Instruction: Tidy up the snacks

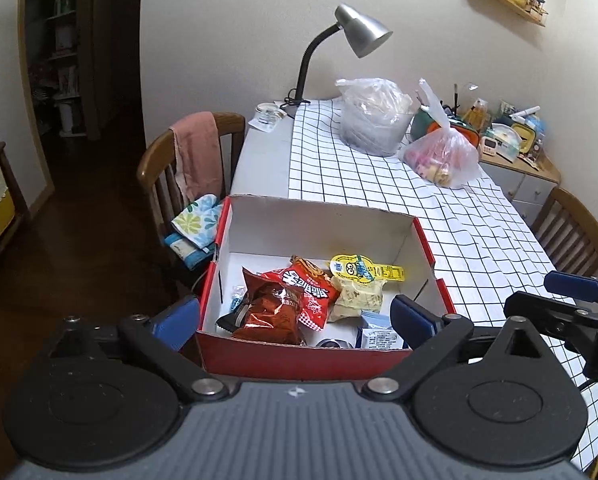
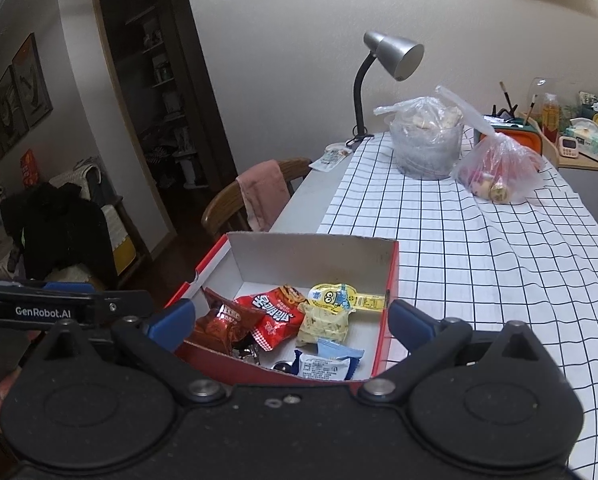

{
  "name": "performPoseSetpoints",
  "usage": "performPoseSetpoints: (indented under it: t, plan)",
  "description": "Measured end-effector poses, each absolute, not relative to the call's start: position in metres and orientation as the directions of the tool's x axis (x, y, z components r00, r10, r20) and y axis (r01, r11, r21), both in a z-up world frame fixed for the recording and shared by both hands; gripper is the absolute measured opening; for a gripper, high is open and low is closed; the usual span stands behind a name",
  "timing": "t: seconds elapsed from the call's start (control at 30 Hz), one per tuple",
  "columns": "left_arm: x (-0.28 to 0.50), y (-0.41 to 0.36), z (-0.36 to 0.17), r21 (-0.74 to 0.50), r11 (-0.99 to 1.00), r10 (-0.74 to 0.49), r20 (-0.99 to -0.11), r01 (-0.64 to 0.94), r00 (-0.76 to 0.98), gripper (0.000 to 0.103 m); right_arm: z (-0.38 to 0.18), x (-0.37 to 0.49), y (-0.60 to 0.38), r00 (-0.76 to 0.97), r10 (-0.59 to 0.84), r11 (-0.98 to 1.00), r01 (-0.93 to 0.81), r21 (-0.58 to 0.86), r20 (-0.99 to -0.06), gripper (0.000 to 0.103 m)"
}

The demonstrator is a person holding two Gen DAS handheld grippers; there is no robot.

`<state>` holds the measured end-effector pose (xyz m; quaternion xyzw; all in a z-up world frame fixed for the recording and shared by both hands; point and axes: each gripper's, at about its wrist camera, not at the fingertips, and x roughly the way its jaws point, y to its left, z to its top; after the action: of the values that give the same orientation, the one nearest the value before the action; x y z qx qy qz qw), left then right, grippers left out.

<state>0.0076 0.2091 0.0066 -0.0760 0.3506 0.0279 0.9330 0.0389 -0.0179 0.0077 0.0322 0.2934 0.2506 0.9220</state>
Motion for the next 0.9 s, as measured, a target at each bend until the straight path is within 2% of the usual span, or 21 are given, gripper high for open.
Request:
performPoseSetpoints:
  t: [0.9]
  plan:
    - [-0.013,0.198,0.016,-0.085,0.986,0.059,-0.637,-0.146,0.768,0.102,0.009,0.021,-0.013,0.75,0.422,0.905,-0.383,0.186,-0.51,0.103]
